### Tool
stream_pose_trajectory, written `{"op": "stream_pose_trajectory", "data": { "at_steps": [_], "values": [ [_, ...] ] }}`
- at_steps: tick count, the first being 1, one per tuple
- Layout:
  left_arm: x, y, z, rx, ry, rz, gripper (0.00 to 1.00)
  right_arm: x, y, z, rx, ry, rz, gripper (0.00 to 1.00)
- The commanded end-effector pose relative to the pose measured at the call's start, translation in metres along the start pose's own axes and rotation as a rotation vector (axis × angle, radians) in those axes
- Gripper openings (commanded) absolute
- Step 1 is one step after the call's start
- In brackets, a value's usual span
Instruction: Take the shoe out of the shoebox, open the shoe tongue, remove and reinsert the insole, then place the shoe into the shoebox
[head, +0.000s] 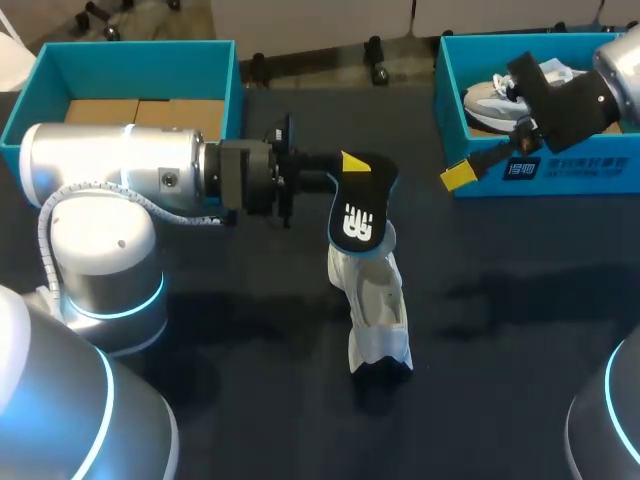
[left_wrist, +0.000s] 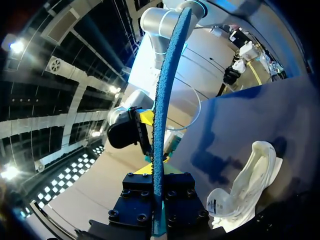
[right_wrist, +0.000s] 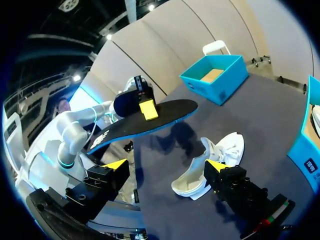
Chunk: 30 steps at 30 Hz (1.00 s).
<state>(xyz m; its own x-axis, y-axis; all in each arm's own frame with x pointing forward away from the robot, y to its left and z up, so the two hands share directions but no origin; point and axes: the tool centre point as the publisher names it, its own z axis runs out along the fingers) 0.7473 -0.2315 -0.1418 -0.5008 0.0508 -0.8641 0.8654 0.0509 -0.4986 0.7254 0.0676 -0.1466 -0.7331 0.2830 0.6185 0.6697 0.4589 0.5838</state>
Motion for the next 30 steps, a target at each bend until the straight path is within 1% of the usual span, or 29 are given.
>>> {"op": "stream_pose_trajectory", "data": {
  "at_steps": [1,2,3,5,6,10,13,17,23,30],
  "values": [
    [0.001,-0.002,-0.001,0.007,0.017,-0.016,0.00,0.000,0.000,0.001,0.001,-0.001,0.000,1.00],
    [0.002,-0.004,-0.002,0.026,0.037,-0.049,0.00,0.000,0.000,0.001,0.001,-0.001,0.000,1.00],
    [0.002,-0.005,-0.003,0.023,0.051,-0.063,0.00,0.000,-0.001,-0.001,-0.004,-0.033,-0.029,1.00],
    [0.004,-0.008,-0.005,0.036,0.078,-0.083,0.00,0.000,-0.002,-0.004,0.013,-0.077,-0.089,1.00],
    [0.004,-0.009,-0.005,0.031,0.090,-0.101,0.00,0.000,-0.003,-0.006,0.025,-0.097,-0.141,1.00],
    [0.009,-0.013,-0.008,0.016,0.130,-0.150,0.00,-0.007,-0.009,-0.011,0.082,-0.141,-0.254,1.00],
    [0.016,-0.015,-0.011,0.007,0.170,-0.190,0.00,-0.013,-0.013,-0.012,0.140,-0.132,-0.328,1.00],
    [0.026,-0.014,-0.009,-0.018,0.215,-0.254,0.00,-0.017,-0.019,-0.008,0.154,-0.133,-0.444,1.00],
    [0.040,-0.017,-0.007,-0.049,0.274,-0.322,0.00,-0.017,-0.019,-0.008,0.154,-0.133,-0.444,1.00],
    [0.048,-0.021,-0.006,-0.064,0.321,-0.430,0.00,-0.017,-0.019,-0.008,0.154,-0.133,-0.444,1.00]
  ]
}}
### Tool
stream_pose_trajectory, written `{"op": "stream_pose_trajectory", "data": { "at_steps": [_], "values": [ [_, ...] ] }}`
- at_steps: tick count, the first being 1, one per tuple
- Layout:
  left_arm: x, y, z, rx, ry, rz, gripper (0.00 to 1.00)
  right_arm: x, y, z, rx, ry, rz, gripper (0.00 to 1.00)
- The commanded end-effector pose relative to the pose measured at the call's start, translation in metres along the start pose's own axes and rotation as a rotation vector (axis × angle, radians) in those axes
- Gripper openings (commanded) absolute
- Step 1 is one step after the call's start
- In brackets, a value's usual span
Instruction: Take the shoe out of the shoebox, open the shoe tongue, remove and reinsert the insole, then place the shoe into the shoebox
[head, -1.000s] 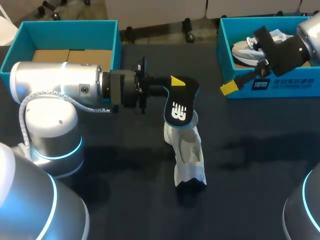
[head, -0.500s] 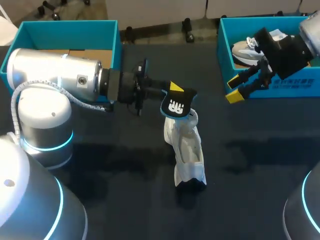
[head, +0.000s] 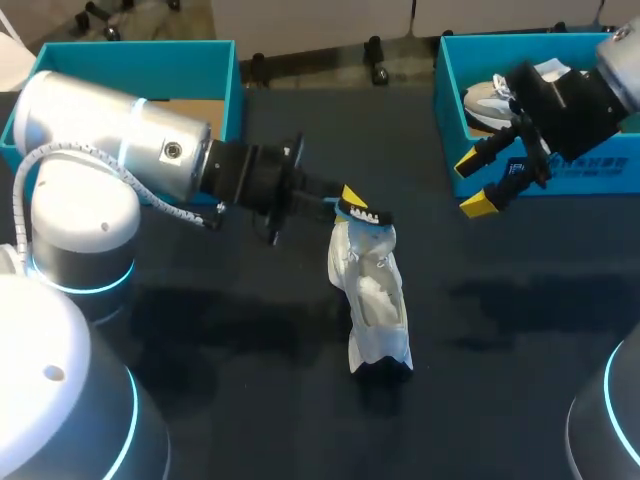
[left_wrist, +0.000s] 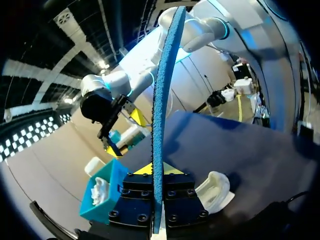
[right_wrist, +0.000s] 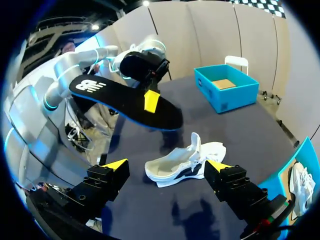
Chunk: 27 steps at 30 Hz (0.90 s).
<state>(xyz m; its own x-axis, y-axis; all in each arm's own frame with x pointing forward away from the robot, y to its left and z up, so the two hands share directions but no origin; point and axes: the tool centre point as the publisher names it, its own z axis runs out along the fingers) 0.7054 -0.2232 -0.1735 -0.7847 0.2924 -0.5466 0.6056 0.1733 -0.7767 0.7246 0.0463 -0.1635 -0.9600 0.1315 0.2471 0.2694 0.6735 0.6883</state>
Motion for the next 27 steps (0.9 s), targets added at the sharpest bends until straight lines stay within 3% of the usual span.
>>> {"op": "stream_pose_trajectory", "data": {
  "at_steps": [1,6,15,27],
  "values": [
    [0.000,-0.002,0.001,-0.014,0.039,-0.057,0.00,-0.001,0.001,0.001,0.003,0.001,0.002,1.00],
    [0.005,0.001,0.003,-0.030,0.068,-0.140,0.00,-0.001,0.001,0.001,0.003,0.001,0.002,1.00],
    [0.021,0.006,0.004,-0.043,0.100,-0.254,0.00,0.006,-0.031,0.027,0.050,-0.082,-0.062,1.00],
    [0.045,0.018,0.015,-0.034,0.090,-0.300,0.00,0.001,-0.050,0.062,0.075,-0.054,-0.153,1.00]
  ]
}}
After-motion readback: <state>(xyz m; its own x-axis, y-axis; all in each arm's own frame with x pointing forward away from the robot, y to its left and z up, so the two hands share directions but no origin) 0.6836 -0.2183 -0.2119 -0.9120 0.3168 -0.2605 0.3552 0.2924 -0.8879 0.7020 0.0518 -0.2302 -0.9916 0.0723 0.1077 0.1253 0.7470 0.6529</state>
